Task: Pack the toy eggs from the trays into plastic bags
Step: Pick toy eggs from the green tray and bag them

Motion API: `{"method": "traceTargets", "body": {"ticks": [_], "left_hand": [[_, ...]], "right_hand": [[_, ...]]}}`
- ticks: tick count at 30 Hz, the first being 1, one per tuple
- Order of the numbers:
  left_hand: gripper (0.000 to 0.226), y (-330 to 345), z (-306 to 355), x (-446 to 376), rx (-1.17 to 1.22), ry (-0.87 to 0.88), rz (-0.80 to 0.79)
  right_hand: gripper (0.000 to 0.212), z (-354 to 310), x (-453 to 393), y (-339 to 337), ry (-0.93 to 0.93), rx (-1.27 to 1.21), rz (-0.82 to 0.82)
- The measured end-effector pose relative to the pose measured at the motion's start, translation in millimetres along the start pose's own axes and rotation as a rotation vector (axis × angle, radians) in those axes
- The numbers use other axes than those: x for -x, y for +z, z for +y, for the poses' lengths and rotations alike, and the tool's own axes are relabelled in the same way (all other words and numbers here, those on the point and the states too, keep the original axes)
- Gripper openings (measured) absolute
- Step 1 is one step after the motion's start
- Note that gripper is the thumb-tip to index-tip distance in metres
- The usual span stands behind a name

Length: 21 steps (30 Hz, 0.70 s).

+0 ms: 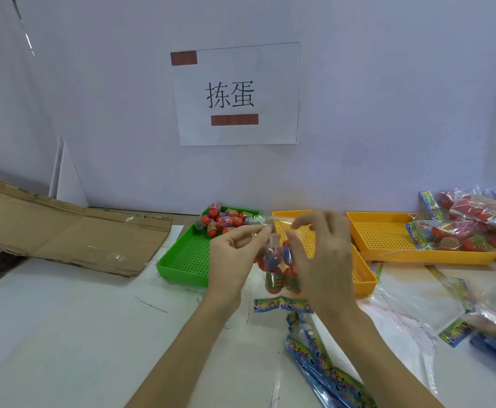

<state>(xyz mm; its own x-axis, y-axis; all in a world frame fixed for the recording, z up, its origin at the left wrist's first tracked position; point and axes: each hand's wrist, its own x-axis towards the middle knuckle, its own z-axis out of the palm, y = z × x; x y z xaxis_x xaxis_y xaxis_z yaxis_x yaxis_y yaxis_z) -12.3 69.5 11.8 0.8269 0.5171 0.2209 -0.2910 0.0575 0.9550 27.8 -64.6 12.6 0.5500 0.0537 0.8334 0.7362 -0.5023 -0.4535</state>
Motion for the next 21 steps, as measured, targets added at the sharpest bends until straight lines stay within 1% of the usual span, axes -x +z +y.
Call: {"method": "traceTargets", "body": {"ticks": [1,2,5,7,11,14,18,21], "left_hand": [[0.006,1,1,1,-0.022,0.042,-0.024],[0.006,3,1,2,-0.048,0.086,-0.061],[0.014,5,2,6,-0.121,0.194,-0.173],[0.018,6,0,7,-0.179,0.234,-0.209],[0.02,4,-1,7,-0.26,0.275,-0.248],[0.019,0,-1,5,-0.374,0.37,-0.268],[0.018,-2,0,4,-0.527,0.494,-0.276],[0.019,-4,1,3,-0.535,0.512,-0.274]], "right_hand": [[0.011,-1,0,1,-0.089,0.001,-0.004],[0.011,-3,0,1,-0.12,-0.013,-0.019],[0.016,-3,-1,0,-0.108,-0.041,-0.075],[0.016,0,-1,-2,-0.083,-0.062,-0.103],[0.014,7,-4,-7,-0.114,-0.068,-0.131],[0.012,7,-6,-10,-0.137,-0.055,-0.156],[0.009,10,-10,-13,-0.23,0.015,-0.186],[0.011,13,-11,-13,-0.245,-0.002,-0.23]]}}
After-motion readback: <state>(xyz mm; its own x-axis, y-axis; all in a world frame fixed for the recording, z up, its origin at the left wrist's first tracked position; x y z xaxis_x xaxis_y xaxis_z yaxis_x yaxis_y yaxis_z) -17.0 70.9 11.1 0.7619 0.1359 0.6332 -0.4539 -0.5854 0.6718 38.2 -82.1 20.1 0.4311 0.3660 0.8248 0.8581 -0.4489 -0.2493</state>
